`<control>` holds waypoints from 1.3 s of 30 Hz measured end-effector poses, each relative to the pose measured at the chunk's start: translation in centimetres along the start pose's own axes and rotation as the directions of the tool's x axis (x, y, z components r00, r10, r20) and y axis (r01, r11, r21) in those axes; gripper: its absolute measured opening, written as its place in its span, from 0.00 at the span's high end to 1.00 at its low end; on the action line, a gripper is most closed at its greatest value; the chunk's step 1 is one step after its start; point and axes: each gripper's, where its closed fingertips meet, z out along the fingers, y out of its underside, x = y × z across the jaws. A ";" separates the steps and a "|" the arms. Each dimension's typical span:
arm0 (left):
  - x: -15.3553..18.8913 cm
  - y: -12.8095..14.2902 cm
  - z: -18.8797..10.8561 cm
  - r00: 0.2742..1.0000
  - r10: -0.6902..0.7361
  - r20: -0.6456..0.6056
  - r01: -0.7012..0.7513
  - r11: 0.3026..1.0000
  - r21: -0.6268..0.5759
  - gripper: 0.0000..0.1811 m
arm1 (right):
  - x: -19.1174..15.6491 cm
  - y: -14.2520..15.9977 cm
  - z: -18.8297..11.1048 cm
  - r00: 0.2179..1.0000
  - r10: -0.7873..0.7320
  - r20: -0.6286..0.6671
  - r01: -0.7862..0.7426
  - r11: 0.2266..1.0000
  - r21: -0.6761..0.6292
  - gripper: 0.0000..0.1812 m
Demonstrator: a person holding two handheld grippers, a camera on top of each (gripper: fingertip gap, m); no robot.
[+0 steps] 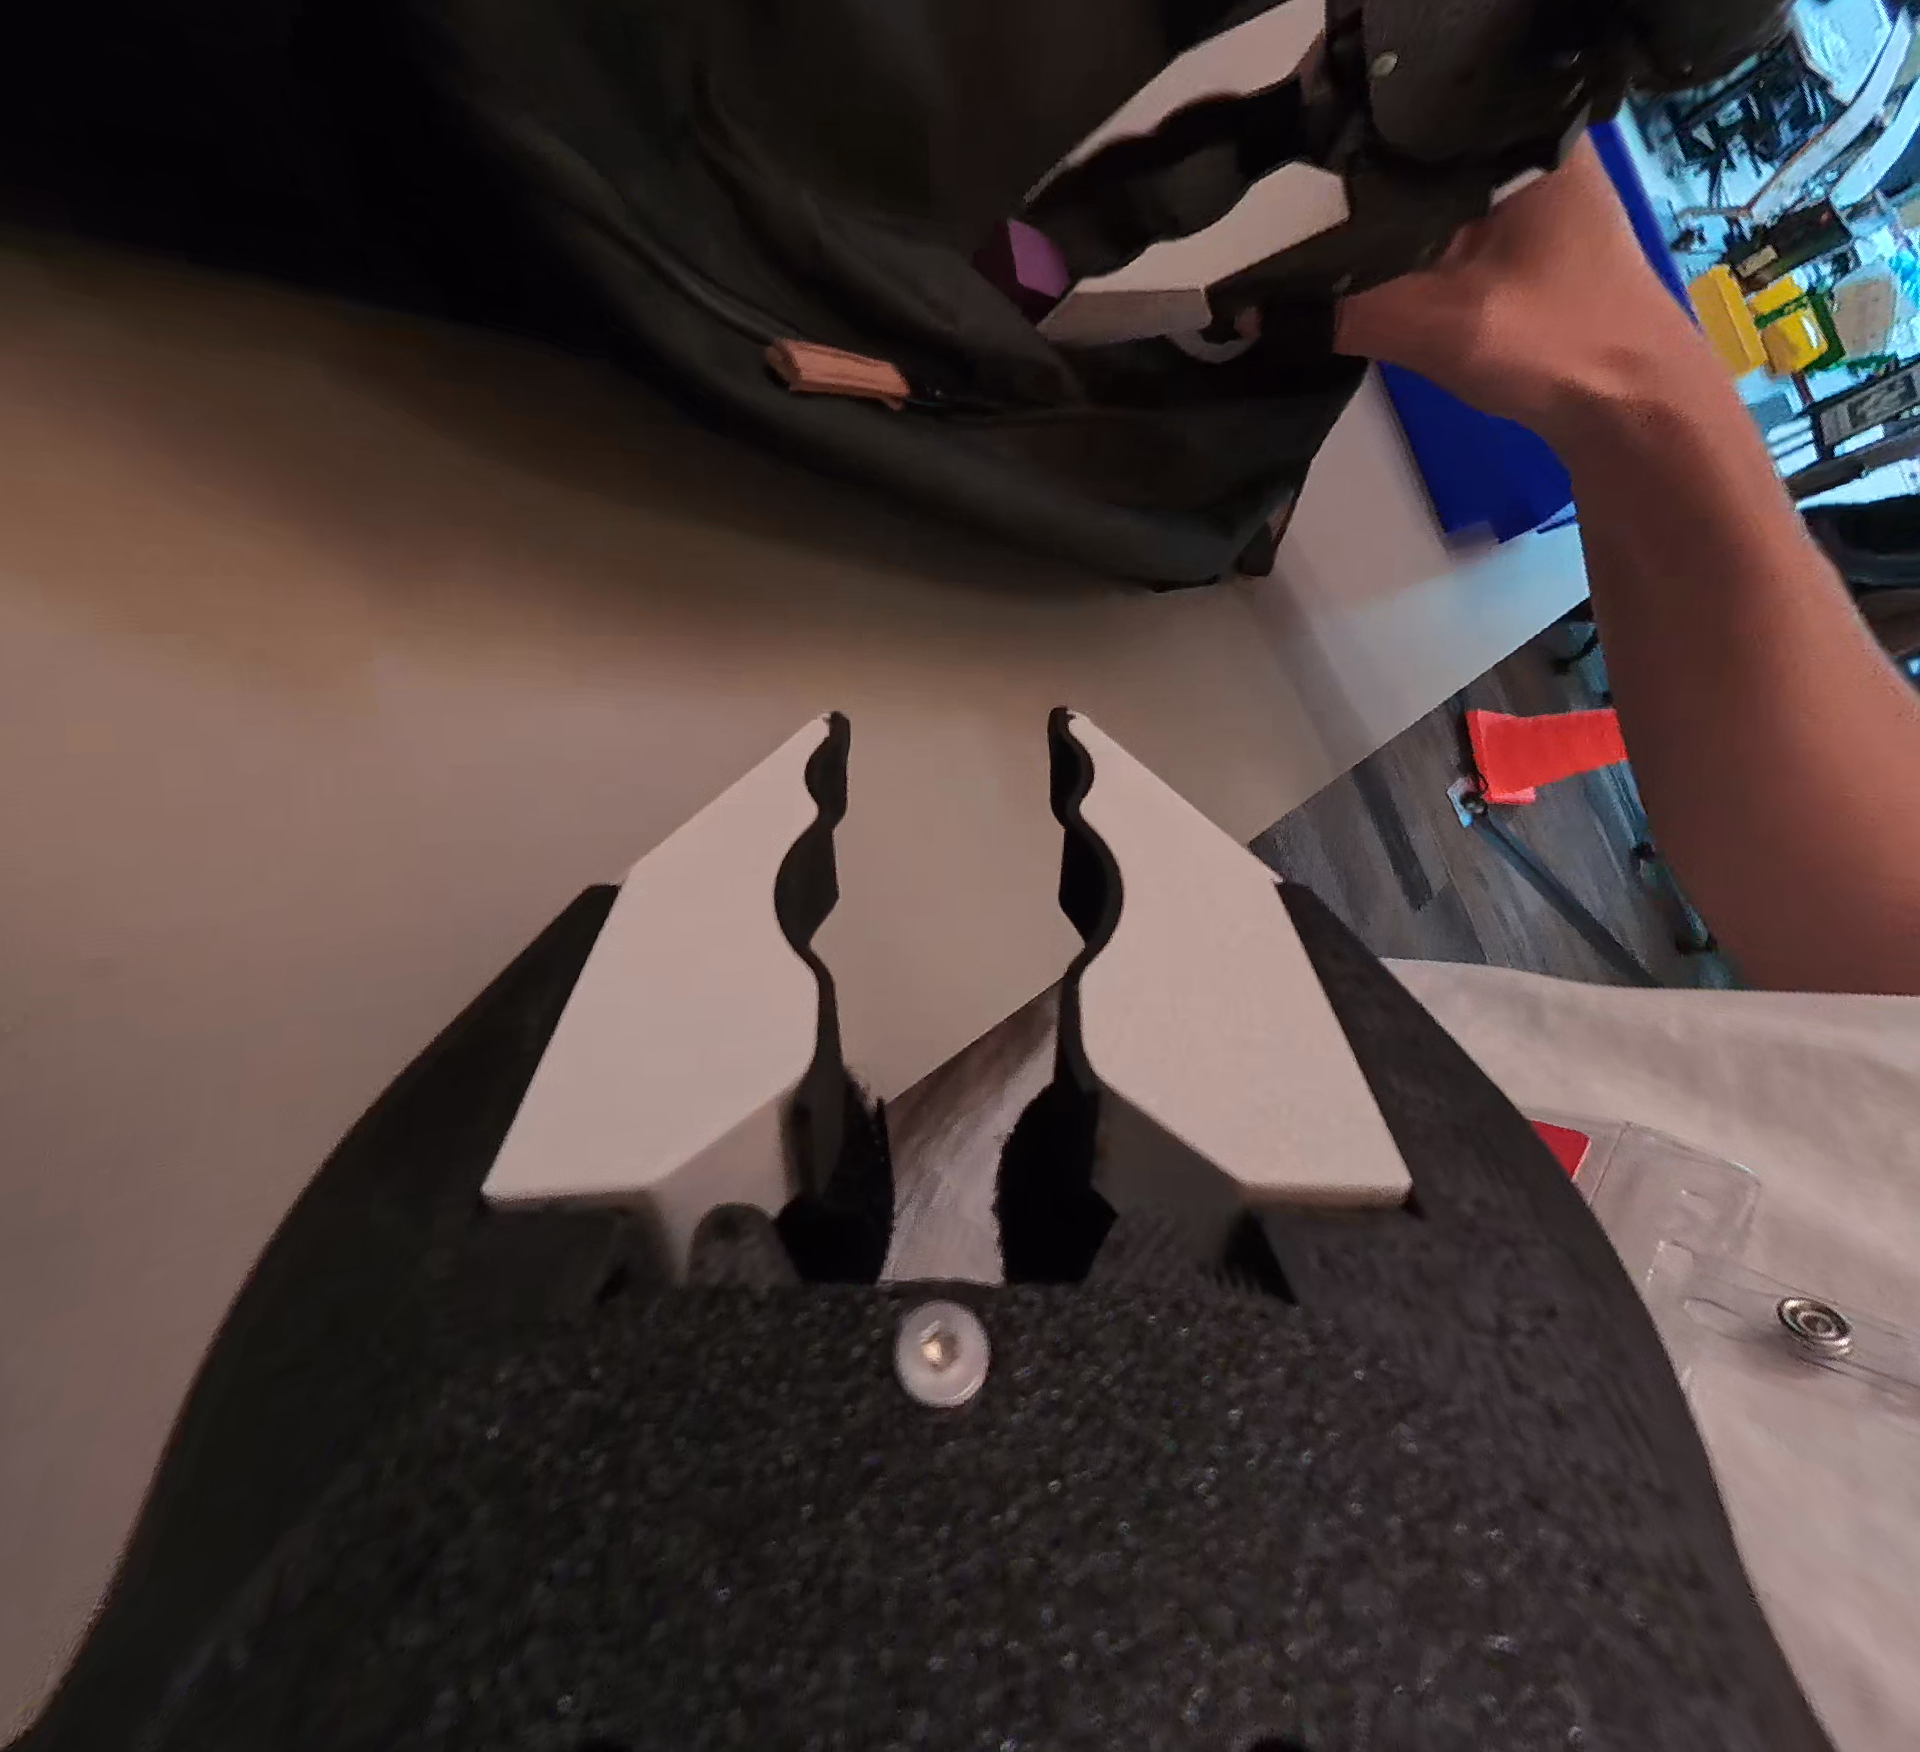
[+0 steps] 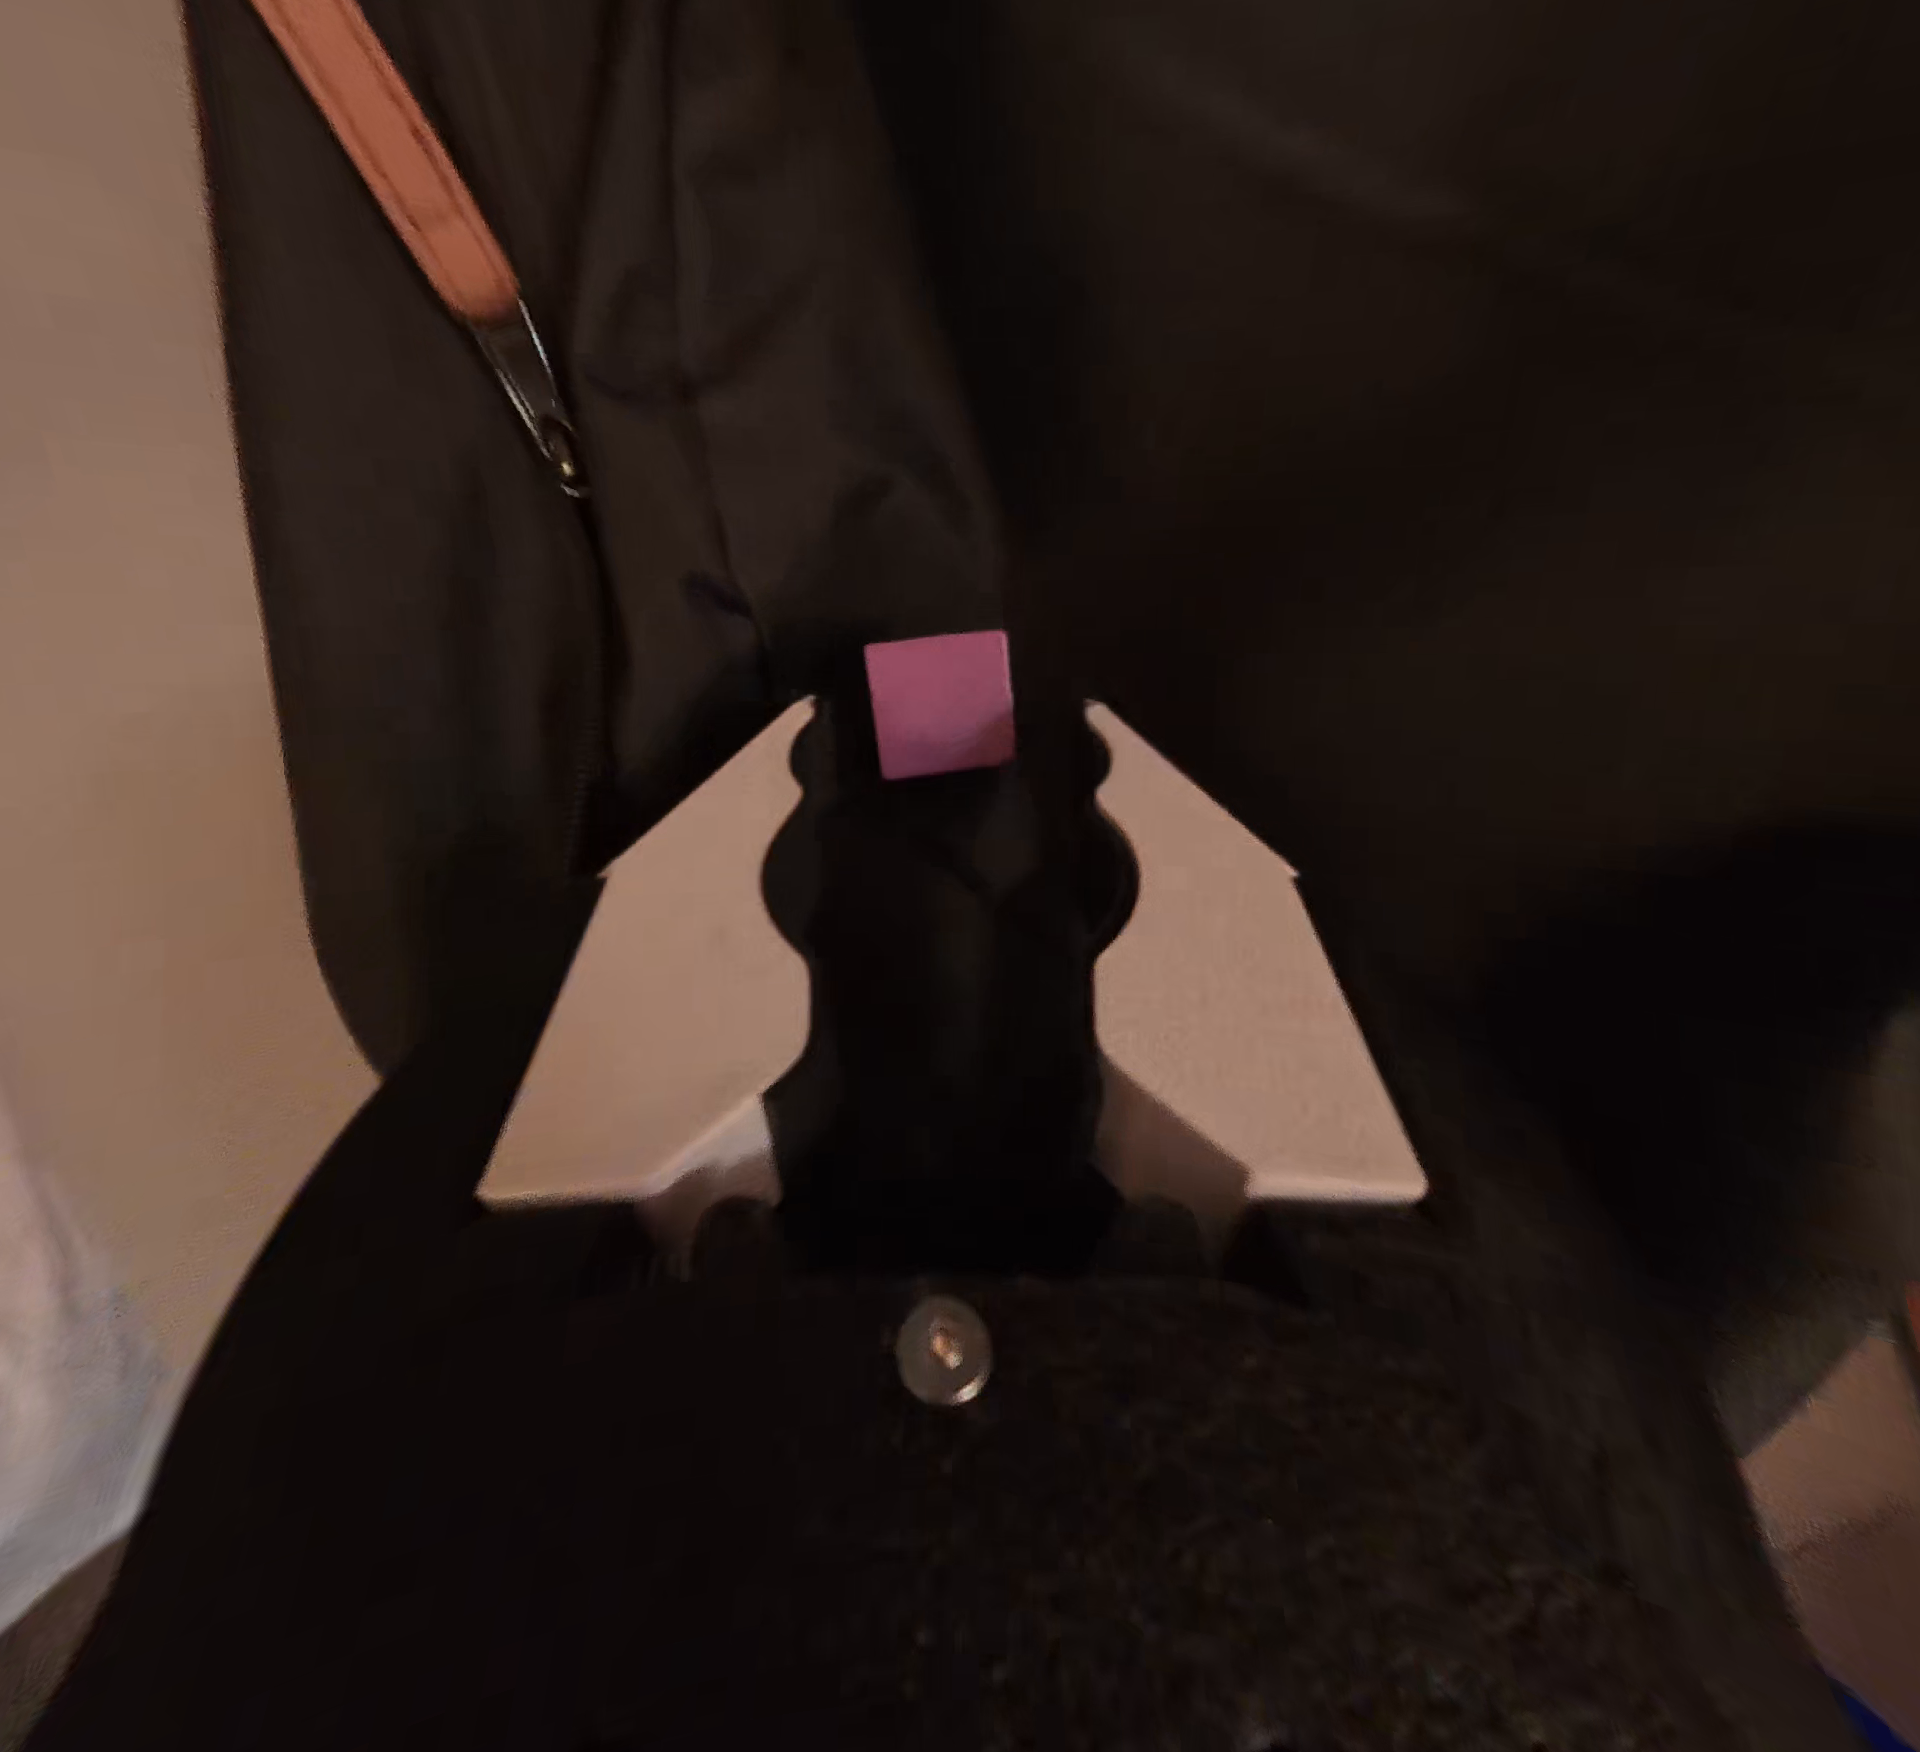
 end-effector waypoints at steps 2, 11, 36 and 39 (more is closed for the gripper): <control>-0.9 0.2 -0.8 1.000 -0.023 0.016 0.023 1.000 0.017 0.78 | -0.3 0.5 0.6 0.998 -0.056 -0.001 0.055 0.996 -0.066 0.85; -2.4 -0.8 -1.1 0.999 -0.041 0.024 0.040 0.999 0.029 0.78 | 4.8 0.3 -13.3 0.936 0.121 -0.331 -0.032 0.964 0.263 0.85; 7.7 -1.5 8.1 0.985 0.157 -0.070 -0.165 0.976 -0.144 0.78 | 20.1 31.3 -11.4 0.740 0.565 -0.365 -0.593 0.804 0.044 0.84; 8.5 -1.4 8.4 0.985 0.156 -0.070 -0.165 0.977 -0.136 0.78 | 20.0 31.3 -13.1 0.714 0.591 -0.374 -0.598 0.794 0.111 0.80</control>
